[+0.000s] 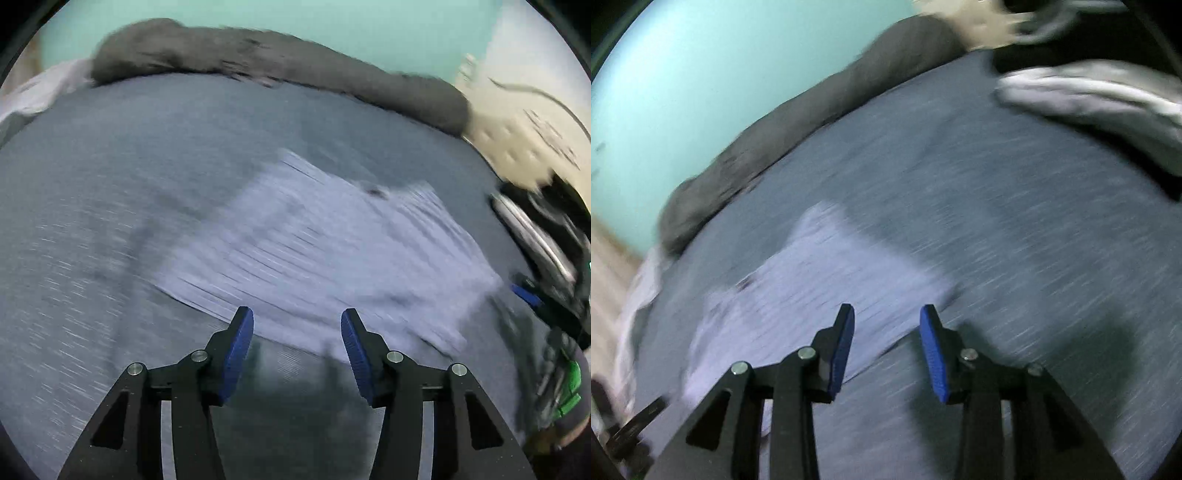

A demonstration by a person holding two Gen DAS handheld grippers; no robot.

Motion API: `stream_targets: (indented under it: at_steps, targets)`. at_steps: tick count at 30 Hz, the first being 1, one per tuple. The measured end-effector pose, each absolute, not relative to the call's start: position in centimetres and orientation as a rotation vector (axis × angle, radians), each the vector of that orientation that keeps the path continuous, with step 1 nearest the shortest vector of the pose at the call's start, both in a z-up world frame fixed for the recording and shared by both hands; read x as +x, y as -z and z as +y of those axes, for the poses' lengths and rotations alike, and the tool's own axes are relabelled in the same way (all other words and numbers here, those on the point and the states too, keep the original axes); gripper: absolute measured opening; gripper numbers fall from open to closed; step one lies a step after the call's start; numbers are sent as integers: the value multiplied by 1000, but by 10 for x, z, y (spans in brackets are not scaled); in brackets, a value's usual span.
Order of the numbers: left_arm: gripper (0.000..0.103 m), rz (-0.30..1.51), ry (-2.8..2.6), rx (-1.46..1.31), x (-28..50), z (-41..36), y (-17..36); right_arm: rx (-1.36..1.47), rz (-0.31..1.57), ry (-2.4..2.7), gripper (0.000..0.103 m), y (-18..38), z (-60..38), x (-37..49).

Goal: Fold clothes
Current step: 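Grasp one leg hem with the right tool while the left tool grasps the other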

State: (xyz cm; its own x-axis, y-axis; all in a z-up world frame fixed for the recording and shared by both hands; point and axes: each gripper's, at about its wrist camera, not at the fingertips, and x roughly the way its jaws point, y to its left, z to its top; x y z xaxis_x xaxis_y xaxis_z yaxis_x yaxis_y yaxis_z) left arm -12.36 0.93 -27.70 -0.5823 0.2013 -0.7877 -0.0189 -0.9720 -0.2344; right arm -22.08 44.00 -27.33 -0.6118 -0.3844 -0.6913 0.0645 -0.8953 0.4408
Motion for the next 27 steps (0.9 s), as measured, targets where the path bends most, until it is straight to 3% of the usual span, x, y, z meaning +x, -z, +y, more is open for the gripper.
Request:
stream_targets:
  at_steps: [6,15,16,18,21,27]
  targets:
    - [53,-155,-2558,-1377,-106,72,296,1300,-402,2276,38,286,362,-180]
    - [53,-112,-2540,-1401,-110,88,309,1308,-225,2227,38,305,319,-160]
    - [53,-108,-2538,-1400,-110,89,309,1311,-213,2224,36,307,316,-162]
    - [53,-104,-2535,-1406,-112,89,311,1316,-195,2220,16,311,312,-164]
    - [53,-94,-2531,-1402,-116,92,313,1306,-210,2219,2,312,313,-167]
    - [53,-67,-2547,-1374,-120,98,309,1232,-277,2244,1,294,329,-171]
